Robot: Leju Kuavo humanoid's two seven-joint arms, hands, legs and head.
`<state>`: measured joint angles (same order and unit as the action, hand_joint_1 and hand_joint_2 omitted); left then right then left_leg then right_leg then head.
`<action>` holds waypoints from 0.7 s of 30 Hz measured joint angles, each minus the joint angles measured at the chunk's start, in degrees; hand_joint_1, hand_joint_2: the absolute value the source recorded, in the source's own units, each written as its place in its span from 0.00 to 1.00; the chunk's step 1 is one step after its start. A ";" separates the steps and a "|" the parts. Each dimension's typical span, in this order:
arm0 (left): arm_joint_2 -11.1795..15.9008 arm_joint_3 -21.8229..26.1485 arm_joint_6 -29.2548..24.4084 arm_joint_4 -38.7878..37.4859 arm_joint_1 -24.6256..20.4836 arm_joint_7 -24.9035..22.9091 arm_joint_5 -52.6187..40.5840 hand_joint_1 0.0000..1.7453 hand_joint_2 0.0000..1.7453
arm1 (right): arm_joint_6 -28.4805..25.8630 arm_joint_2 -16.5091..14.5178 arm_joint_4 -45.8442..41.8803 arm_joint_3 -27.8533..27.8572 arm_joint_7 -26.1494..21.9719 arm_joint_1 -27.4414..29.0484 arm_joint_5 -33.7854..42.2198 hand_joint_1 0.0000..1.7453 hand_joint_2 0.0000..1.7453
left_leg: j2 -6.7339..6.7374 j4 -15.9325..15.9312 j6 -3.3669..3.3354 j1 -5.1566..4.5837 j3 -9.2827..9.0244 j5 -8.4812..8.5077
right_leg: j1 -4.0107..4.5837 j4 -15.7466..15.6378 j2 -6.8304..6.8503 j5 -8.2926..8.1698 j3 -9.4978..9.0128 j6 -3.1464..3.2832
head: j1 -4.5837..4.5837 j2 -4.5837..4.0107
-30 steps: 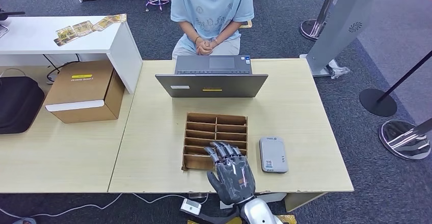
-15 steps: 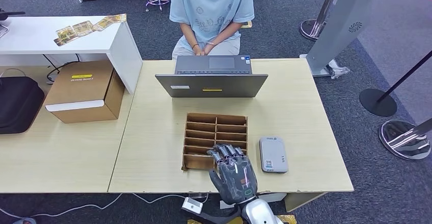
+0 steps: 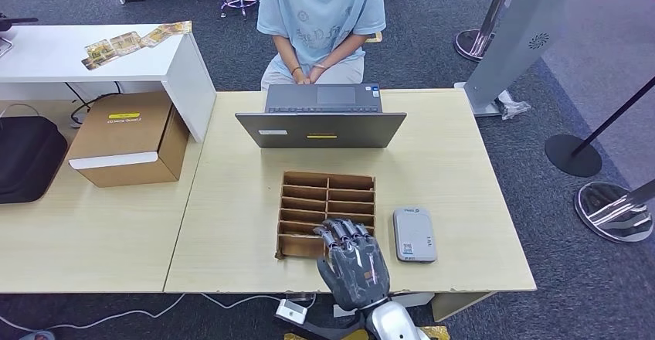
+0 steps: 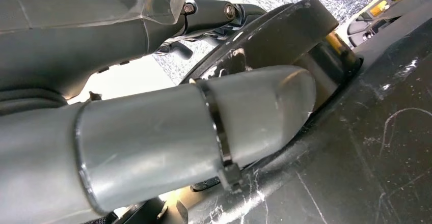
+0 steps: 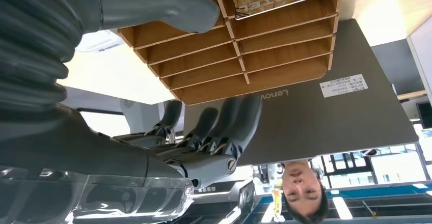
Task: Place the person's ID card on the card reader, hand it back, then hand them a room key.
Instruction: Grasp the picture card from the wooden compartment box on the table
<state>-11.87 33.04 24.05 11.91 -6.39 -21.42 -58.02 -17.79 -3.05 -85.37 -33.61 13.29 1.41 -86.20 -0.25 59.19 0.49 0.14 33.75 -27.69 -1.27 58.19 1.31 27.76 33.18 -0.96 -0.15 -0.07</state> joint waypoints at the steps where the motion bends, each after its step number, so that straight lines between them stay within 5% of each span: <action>1: 0.00 -0.01 0.08 0.00 -0.01 0.00 -0.08 0.00 0.00 | 0.10 -0.02 0.04 0.02 0.02 -0.01 -0.10 0.37 1.00 | 0.00 0.00 0.00 0.00 0.00 0.00 | 0.00 0.00 0.00 0.00 0.00 0.00 | 0.00 0.00; 11: 0.00 -0.05 0.51 0.00 -0.16 -0.14 -0.50 0.00 0.00 | 0.32 -0.30 1.51 0.22 0.43 -0.28 -0.51 0.33 1.00 | 0.00 0.00 0.00 0.00 0.00 0.00 | 0.00 0.00 0.00 0.00 0.00 0.00 | 0.00 0.00; 21: 0.00 -0.10 0.65 0.00 -0.23 -0.73 -0.75 0.00 0.00 | 1.72 -1.30 2.74 1.22 0.60 -0.67 -0.96 0.40 1.00 | 0.00 0.00 0.00 0.00 0.00 0.00 | 0.00 0.01 0.00 0.00 0.00 0.00 | 0.01 0.00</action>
<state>-11.87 32.94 24.70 11.91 -6.62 -22.15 -58.77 -16.07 -4.35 -82.63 -32.39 13.88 0.74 -87.15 -0.25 59.19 0.49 0.14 33.75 -27.69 -1.27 58.20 1.31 27.76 33.18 -0.96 -0.15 -0.07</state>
